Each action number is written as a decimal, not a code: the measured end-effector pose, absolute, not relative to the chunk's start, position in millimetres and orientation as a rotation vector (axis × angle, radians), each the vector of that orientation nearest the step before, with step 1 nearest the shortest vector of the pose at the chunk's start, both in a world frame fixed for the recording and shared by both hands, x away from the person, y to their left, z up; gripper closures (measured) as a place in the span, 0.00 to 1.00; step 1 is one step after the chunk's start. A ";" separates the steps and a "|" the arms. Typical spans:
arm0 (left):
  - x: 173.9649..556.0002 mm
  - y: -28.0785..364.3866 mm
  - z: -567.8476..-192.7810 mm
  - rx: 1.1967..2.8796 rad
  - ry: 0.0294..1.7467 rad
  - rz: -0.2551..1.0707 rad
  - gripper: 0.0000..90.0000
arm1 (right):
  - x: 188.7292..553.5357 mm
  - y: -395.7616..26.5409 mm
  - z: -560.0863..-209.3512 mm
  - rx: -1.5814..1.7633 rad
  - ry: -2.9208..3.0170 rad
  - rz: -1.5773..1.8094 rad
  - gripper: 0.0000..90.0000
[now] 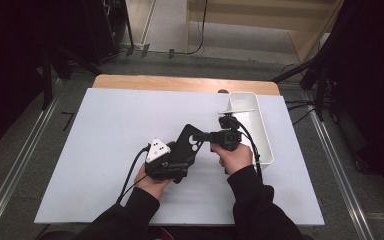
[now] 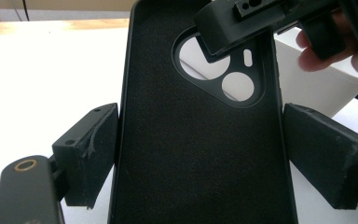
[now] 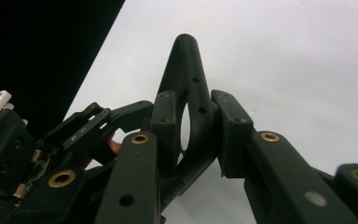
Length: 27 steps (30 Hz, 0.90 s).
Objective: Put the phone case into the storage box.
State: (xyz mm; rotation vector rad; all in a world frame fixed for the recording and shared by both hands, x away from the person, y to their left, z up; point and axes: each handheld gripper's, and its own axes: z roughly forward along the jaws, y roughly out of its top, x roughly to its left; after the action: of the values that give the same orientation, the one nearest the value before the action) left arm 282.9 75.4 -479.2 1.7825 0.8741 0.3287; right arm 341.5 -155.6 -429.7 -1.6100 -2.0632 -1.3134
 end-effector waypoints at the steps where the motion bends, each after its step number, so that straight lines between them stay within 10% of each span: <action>1: 282.8 75.4 -479.3 1.788 0.868 0.335 0.15 | 341.5 -155.6 -428.8 -1.605 -2.064 -1.314 0.80; 27: 285.5 75.4 -470.6 1.846 0.880 0.287 0.05 | 334.0 -153.5 -409.9 -1.554 -2.110 -1.328 0.83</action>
State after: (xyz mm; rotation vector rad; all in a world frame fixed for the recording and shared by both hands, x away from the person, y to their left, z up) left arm 285.5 75.4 -470.6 1.8461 0.8801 0.2871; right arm 334.0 -153.5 -409.9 -1.5540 -2.1097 -1.3283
